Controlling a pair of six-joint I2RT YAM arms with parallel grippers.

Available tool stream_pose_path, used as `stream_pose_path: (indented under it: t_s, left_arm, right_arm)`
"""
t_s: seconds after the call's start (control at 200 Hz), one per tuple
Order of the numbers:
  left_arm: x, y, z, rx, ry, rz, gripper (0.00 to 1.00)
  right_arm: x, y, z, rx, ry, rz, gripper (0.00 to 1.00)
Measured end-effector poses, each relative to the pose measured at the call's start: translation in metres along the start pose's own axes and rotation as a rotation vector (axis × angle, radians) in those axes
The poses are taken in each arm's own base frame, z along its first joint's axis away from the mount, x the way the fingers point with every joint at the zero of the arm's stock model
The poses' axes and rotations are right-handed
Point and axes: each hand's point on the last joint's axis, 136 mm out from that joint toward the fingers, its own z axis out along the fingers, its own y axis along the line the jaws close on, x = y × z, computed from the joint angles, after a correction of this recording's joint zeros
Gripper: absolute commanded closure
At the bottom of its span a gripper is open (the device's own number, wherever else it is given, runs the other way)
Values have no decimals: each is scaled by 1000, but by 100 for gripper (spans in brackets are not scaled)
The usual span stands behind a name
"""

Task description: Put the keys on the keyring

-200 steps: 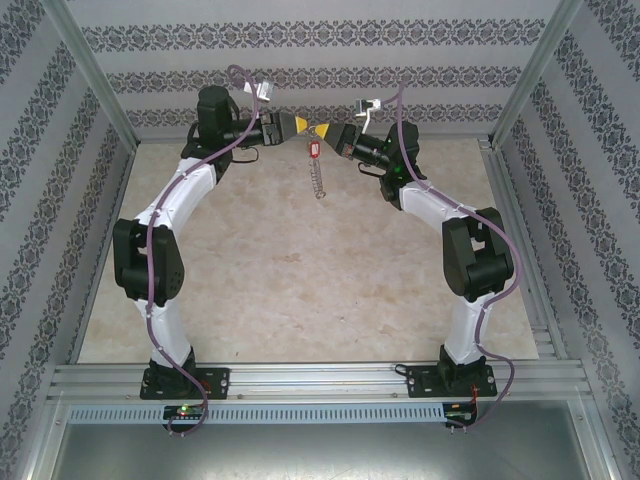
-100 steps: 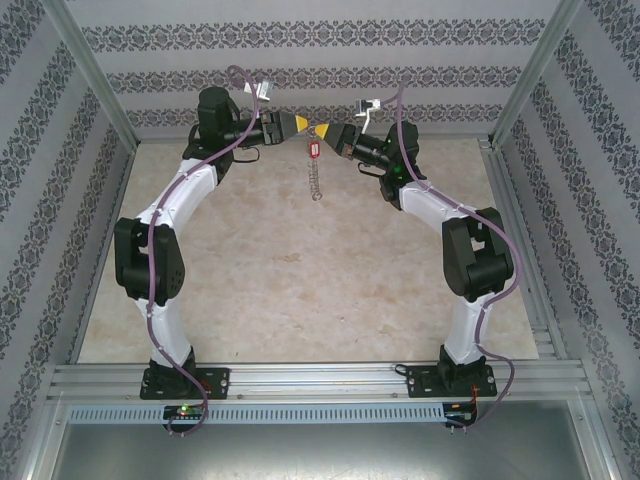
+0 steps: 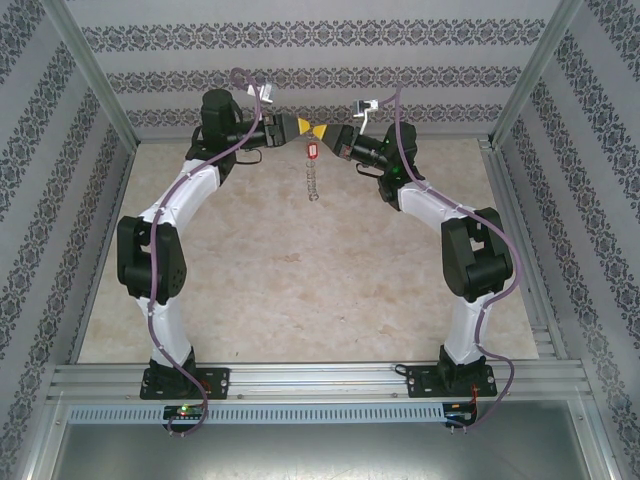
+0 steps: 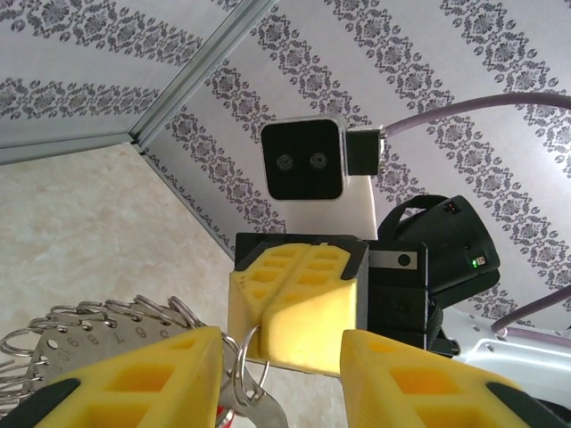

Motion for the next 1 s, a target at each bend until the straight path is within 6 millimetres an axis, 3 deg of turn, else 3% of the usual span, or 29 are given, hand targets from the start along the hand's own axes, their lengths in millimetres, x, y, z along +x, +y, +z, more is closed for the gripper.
stream_pose_path:
  t_s: [0.195, 0.685, 0.769, 0.849, 0.999]
  left_arm:
    - [4, 2, 5, 4, 10, -13, 61]
    - [4, 3, 5, 2, 9, -29, 91]
    - [4, 3, 5, 4, 8, -27, 100]
    - [4, 3, 5, 5, 7, -27, 100]
    - [1, -1, 6, 20, 0, -20, 100]
  right_arm:
    - [2, 1, 1, -2, 3, 1, 100]
    - [2, 2, 1, -7, 4, -4, 100]
    - [1, 2, 1, -8, 4, -5, 100]
    - [2, 3, 1, -10, 5, -6, 100]
    - [0, 5, 0, -18, 0, -19, 72]
